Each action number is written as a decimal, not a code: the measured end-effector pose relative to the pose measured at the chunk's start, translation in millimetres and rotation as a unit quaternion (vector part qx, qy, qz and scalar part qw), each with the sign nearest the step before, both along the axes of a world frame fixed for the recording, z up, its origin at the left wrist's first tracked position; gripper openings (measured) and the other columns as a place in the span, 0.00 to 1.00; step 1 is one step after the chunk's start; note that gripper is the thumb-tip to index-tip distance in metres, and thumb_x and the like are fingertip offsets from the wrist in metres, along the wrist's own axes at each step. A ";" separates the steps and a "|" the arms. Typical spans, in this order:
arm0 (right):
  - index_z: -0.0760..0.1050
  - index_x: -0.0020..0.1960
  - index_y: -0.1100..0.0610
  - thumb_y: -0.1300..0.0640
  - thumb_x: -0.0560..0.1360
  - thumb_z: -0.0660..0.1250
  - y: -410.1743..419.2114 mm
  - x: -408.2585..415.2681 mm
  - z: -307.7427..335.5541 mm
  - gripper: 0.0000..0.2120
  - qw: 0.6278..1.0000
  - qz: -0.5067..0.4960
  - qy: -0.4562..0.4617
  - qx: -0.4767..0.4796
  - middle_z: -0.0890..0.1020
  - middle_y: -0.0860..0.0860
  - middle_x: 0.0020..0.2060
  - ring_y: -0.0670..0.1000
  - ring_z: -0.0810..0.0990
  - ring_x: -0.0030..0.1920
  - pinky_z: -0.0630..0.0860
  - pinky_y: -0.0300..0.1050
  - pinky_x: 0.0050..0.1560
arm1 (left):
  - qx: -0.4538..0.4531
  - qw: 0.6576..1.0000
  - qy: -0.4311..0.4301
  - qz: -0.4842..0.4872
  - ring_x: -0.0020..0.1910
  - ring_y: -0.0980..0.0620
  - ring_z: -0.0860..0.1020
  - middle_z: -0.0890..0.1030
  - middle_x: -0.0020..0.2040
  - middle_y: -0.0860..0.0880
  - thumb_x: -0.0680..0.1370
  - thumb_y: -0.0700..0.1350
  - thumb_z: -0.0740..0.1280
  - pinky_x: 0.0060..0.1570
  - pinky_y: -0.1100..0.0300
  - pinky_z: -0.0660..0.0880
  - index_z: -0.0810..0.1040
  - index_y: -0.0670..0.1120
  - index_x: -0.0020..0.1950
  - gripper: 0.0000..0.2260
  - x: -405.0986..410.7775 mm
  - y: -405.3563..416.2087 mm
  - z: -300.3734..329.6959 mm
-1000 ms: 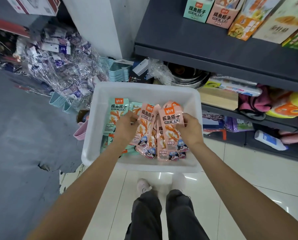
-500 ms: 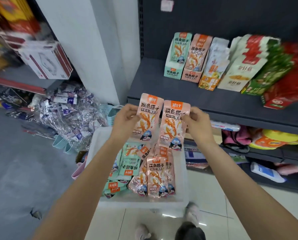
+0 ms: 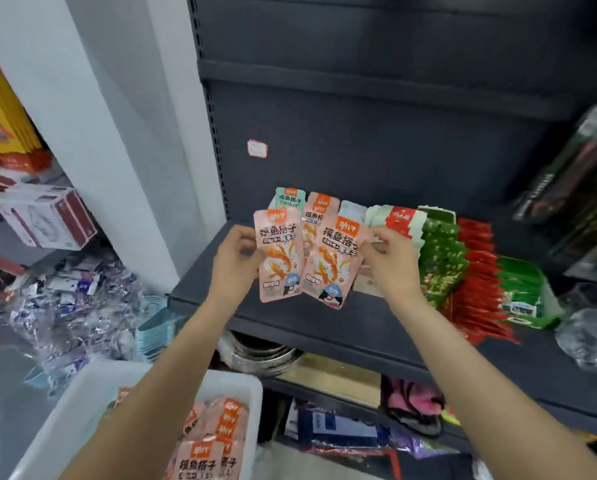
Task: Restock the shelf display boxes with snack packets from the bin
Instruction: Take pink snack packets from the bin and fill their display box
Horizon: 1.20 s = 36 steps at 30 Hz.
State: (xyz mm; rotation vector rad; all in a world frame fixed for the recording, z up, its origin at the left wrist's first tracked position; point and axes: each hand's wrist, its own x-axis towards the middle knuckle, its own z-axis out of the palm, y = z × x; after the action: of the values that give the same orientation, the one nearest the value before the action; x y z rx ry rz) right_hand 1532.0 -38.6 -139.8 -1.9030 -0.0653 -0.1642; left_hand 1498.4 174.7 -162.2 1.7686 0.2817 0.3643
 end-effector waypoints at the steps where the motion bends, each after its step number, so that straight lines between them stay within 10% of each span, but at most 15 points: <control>1: 0.76 0.45 0.50 0.64 0.78 0.61 -7.4 8.5 3.9 0.10 1.000 0.001 -0.003 0.005 0.83 0.52 0.45 0.53 0.82 0.48 0.82 0.53 0.41 | 0.014 1.000 -0.005 -0.004 0.45 0.49 0.82 0.80 0.46 0.50 0.76 0.38 0.66 0.44 0.43 0.80 0.70 0.56 0.46 0.12 6.9 -7.2 2.9; 21: 0.77 0.43 0.51 0.65 0.77 0.63 -1.0 168.8 -1.9 0.11 0.998 -0.027 -0.031 0.048 0.81 0.45 0.42 0.47 0.82 0.47 0.82 0.55 0.45 | 0.091 0.995 0.031 -0.024 0.39 0.61 0.76 0.78 0.39 0.54 0.75 0.35 0.67 0.39 0.70 0.72 0.76 0.46 0.43 0.06 194.2 -9.4 -24.5; 36: 0.77 0.46 0.55 0.64 0.78 0.63 16.3 218.4 -22.5 0.07 0.998 -0.040 -0.038 0.036 0.81 0.43 0.42 0.39 0.80 0.44 0.80 0.39 0.43 | 0.186 0.964 0.142 -0.127 0.43 0.51 0.76 0.77 0.45 0.49 0.74 0.37 0.68 0.39 0.65 0.69 0.75 0.50 0.40 0.09 245.3 -6.6 -78.3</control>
State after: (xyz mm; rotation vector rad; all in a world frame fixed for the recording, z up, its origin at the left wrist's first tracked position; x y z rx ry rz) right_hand 1750.4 -22.3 -162.4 -1.8288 -0.0333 -0.2889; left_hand 1743.7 168.1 -240.5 2.2015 0.1921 -0.0290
